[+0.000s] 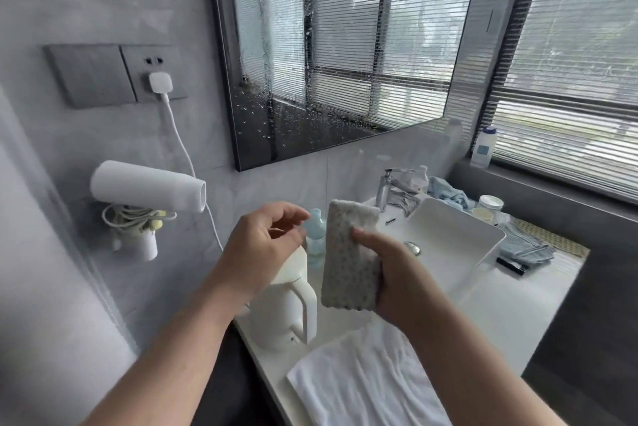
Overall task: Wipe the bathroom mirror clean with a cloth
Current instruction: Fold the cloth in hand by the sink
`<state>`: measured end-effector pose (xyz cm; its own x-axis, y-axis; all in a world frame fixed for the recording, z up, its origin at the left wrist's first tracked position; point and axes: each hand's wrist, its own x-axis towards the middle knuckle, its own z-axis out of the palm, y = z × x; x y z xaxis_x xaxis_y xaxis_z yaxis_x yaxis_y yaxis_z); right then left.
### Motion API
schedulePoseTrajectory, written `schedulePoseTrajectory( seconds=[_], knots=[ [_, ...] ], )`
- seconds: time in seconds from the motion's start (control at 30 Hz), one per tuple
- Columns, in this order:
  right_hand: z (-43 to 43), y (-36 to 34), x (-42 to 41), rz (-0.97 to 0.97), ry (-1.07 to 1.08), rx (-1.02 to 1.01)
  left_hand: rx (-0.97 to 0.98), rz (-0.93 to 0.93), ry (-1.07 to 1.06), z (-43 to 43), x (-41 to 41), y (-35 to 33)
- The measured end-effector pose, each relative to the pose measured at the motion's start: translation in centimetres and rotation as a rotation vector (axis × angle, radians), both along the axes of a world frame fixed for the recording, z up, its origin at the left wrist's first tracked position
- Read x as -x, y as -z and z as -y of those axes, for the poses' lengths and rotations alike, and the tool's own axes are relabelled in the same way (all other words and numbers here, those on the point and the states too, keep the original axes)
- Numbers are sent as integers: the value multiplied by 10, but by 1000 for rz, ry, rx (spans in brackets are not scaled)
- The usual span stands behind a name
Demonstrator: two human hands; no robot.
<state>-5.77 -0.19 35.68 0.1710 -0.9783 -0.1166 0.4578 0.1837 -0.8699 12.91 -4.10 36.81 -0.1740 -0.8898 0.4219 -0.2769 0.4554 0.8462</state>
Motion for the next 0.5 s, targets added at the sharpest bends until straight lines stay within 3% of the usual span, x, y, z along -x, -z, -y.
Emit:
schedulePoseTrajectory(
  seconds=[0.3,0.5],
  knots=[
    [5,-14,-17,-35,183,146,172,149,-125,-11,-31,-6],
    [31,-34,-36,-197,320,356,382,287,-120,16,-45,-41]
  ],
)
